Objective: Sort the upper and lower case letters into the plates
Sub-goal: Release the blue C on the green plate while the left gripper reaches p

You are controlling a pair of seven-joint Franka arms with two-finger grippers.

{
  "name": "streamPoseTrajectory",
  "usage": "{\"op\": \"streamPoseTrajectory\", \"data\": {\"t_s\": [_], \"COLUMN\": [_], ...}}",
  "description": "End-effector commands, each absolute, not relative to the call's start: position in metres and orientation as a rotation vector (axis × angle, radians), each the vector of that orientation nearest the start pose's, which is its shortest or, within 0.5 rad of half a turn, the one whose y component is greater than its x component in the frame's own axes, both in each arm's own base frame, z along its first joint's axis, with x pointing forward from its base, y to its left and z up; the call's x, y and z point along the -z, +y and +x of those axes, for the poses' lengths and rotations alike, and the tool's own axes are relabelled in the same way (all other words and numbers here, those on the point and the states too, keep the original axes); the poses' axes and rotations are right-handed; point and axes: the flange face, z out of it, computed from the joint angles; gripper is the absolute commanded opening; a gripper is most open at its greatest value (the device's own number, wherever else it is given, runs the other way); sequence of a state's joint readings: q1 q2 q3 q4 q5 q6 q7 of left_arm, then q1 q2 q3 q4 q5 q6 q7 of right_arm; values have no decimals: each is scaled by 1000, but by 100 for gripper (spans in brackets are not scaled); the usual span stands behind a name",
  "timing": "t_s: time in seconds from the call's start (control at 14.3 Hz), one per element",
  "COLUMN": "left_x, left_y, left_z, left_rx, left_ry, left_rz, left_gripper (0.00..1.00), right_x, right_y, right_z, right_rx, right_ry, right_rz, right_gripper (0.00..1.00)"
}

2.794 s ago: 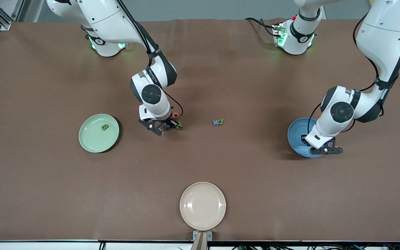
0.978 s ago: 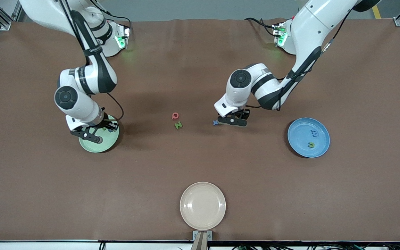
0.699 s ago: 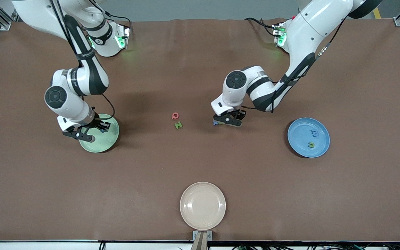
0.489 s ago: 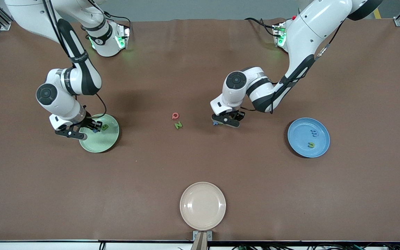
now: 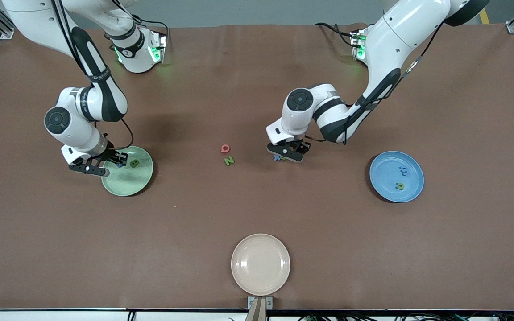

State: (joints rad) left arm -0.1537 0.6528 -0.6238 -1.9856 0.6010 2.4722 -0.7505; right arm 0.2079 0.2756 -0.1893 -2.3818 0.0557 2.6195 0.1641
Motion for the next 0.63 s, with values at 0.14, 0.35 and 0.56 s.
{"op": "streamPoseTrajectory", "data": {"t_s": [0.14,0.35,0.56], "left_x": [-180,-180,-184], "left_y": [-424,-424,-428], "left_z": [437,440,449], "left_rx": [31,34,64], "left_ry": [665,658,659], "left_rz": [-3087,-3092,-3098], "left_gripper": [49,43,43], "right_x": [-195,-202,-221], "right_y": [-1,3,28], "right_z": [496,501,506], "right_rx": [-75,-59,-105], "right_ry": [294,302,373], "right_rz": [-3160,-3156,-3138], "right_gripper": [73,100,100]}}
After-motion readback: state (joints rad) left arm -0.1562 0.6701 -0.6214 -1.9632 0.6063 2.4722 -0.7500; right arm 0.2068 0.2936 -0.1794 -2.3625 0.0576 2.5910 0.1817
